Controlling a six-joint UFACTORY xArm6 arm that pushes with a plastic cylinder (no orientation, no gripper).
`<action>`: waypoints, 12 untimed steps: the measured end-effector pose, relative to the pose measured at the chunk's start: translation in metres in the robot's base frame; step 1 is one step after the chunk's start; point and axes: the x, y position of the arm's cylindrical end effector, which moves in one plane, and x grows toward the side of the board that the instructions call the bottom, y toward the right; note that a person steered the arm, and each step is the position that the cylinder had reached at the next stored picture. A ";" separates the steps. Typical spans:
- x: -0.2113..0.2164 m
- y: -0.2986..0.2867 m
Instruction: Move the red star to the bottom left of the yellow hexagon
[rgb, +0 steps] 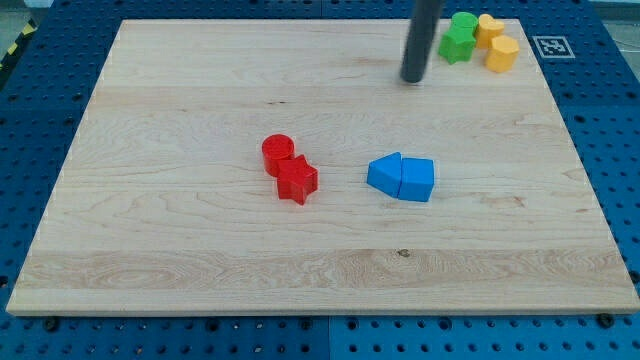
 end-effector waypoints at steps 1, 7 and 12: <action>0.022 -0.084; 0.111 -0.082; 0.141 -0.068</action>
